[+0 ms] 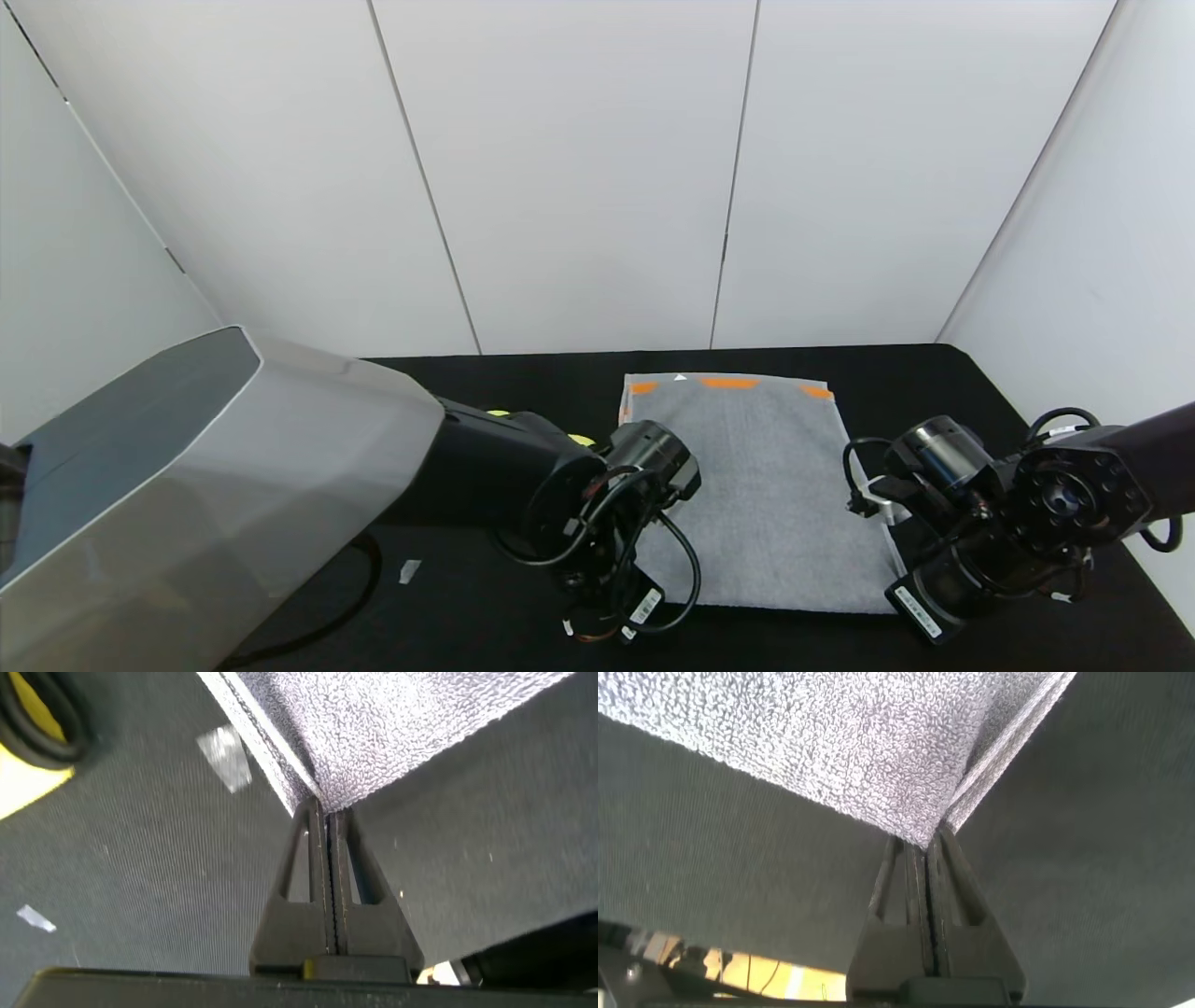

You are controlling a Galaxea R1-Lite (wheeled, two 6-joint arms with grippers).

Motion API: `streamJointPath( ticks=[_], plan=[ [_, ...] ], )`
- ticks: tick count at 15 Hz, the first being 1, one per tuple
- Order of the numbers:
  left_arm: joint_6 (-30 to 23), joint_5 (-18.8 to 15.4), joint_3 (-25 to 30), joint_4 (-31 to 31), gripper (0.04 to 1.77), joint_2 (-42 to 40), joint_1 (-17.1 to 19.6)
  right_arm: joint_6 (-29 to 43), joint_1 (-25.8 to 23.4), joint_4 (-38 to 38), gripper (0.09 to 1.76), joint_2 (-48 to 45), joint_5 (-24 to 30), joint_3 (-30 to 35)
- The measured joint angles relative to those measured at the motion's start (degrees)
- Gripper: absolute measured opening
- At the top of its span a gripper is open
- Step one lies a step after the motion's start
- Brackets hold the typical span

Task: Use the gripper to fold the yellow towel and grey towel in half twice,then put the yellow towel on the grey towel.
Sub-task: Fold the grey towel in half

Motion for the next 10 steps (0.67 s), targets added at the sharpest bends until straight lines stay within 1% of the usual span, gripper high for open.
streamJointPath(
  ticks=[3,7,10],
  plan=[
    [-0.2,0.0,2.3,-0.3,0.1,-1.3,-0.7,-1.4,0.4,0.0,0.13,-2.5,0.1,2.3],
    [-1.1,0.0,5.3,-0.3,0.1,-3.2,-2.2,-1.5,1.3,0.1,0.13,-6.3,0.3,5.7],
    [-1.2,0.0,7.5,-0.1,0.1,-4.6,-3.0,-1.5,2.3,1.9,0.13,-8.6,0.4,7.2]
  ],
)
